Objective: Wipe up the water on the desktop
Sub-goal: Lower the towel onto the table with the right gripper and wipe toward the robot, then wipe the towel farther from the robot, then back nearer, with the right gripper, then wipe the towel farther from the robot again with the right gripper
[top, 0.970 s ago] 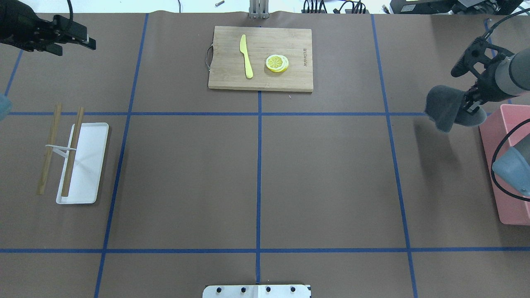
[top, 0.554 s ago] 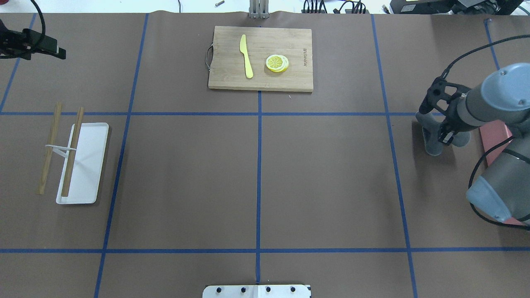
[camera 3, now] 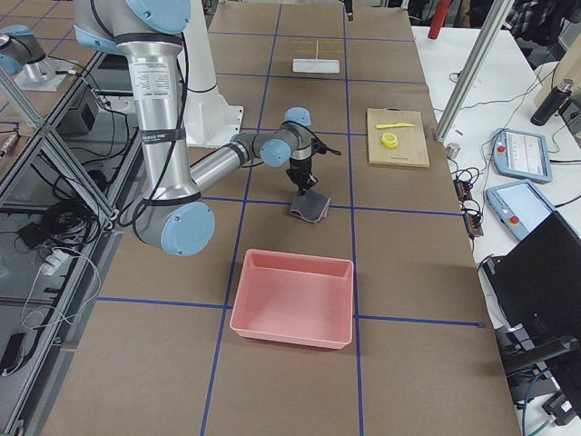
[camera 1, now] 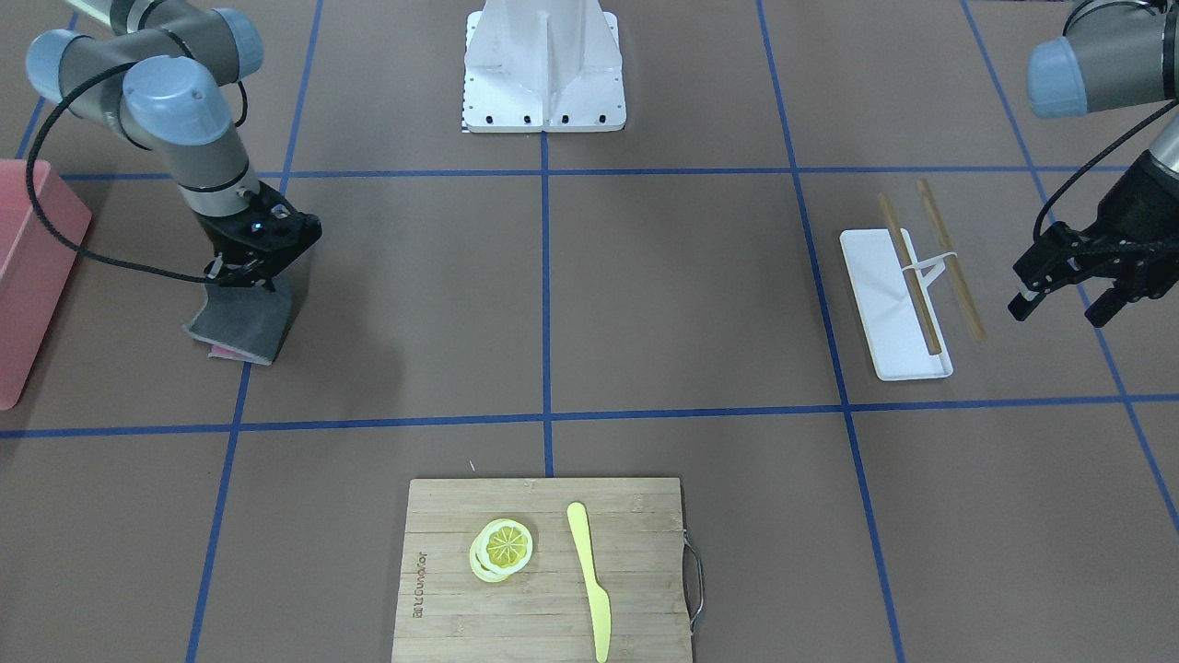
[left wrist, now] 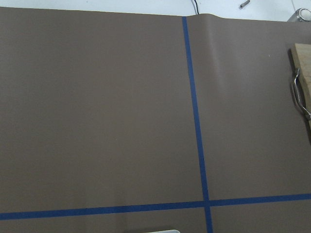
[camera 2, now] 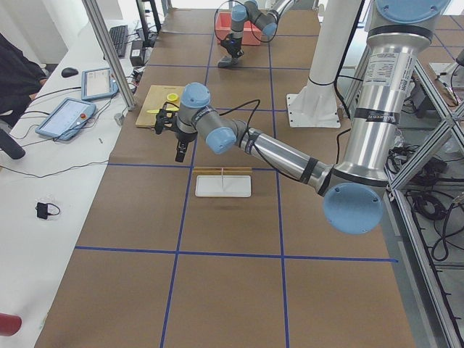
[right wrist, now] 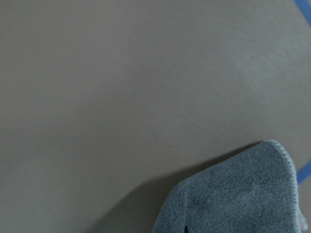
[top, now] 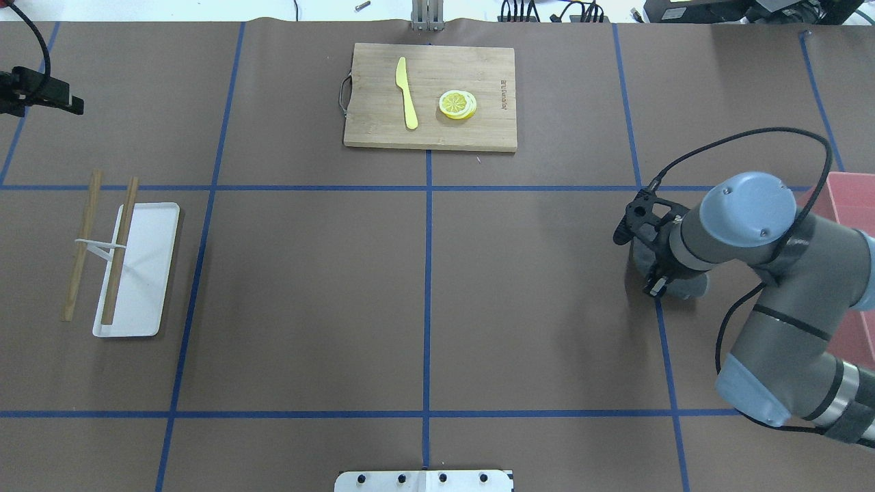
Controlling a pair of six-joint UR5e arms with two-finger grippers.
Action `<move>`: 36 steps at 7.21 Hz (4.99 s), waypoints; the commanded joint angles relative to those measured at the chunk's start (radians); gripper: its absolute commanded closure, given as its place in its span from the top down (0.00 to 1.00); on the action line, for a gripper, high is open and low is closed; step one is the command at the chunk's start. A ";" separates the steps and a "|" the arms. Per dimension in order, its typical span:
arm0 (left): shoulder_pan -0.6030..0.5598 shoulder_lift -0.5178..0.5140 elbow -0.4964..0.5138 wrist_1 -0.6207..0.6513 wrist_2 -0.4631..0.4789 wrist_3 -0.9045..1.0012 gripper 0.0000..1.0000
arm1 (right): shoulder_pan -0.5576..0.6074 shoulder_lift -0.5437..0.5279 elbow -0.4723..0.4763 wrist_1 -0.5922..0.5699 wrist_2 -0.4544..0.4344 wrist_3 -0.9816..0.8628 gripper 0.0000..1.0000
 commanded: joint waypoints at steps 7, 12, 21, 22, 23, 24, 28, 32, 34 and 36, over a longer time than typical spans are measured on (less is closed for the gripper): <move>0.007 -0.004 0.002 0.001 0.039 -0.020 0.98 | 0.015 0.083 -0.034 -0.004 0.026 0.198 0.00; 0.010 -0.007 0.008 0.001 0.039 -0.018 0.98 | 0.271 0.252 -0.318 0.003 0.163 -0.017 0.00; 0.007 0.003 0.035 0.001 0.052 -0.011 0.98 | 0.004 -0.084 0.069 0.036 0.201 0.237 0.00; 0.008 0.003 0.035 -0.001 0.054 -0.009 0.98 | -0.052 -0.115 0.104 0.036 0.194 0.297 0.00; 0.008 0.003 0.035 -0.001 0.066 -0.008 0.98 | -0.114 -0.123 0.115 0.038 0.185 0.379 0.00; 0.008 0.003 0.035 -0.001 0.066 -0.008 0.98 | -0.161 -0.108 0.119 0.038 0.159 0.444 0.00; 0.010 -0.008 0.044 -0.001 0.066 -0.006 0.98 | 0.016 0.186 -0.152 0.015 0.178 0.432 0.00; 0.011 -0.013 0.042 -0.001 0.066 -0.014 0.98 | 0.178 0.263 -0.340 0.027 0.201 0.274 0.00; 0.011 -0.013 0.044 -0.001 0.066 -0.014 0.98 | 0.230 0.288 -0.362 0.027 0.195 0.276 0.00; 0.011 -0.008 0.047 -0.002 0.066 -0.014 0.98 | 0.264 0.306 -0.366 0.085 0.159 0.279 0.00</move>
